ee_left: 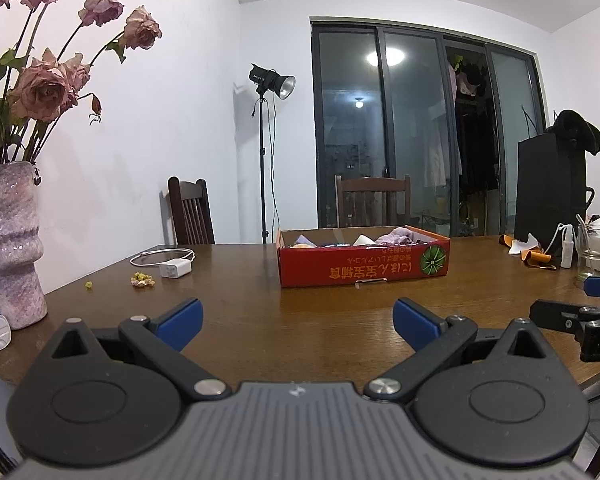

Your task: Organize soft objects

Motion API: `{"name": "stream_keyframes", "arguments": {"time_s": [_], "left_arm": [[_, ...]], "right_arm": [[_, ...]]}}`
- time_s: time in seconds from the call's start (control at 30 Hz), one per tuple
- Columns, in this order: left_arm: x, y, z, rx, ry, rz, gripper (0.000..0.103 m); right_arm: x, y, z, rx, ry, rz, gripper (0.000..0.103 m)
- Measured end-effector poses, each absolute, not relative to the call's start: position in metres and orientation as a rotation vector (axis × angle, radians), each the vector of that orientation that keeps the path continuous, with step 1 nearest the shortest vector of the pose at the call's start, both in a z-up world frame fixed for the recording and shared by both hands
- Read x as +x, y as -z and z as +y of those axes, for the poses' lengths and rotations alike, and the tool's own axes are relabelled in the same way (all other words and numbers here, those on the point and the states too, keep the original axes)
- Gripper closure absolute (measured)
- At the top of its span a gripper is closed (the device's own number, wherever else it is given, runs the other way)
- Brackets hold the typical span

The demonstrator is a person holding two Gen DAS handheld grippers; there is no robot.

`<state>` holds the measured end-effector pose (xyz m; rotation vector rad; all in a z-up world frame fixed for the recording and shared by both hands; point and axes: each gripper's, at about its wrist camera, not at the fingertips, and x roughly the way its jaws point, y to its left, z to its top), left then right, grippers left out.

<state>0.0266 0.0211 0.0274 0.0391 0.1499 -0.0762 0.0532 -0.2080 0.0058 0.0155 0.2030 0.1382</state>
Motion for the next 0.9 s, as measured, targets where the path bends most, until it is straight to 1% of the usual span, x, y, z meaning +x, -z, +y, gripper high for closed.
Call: {"name": "stream_keyframes", "arguments": {"time_s": [0.9], "left_arm": [[0.0274,-0.0288,0.0231,0.035,0.087,0.153,0.0]], "right_arm": [[0.0522,-0.0054,-0.2071,0.011,-0.147,0.197,0.0]]}}
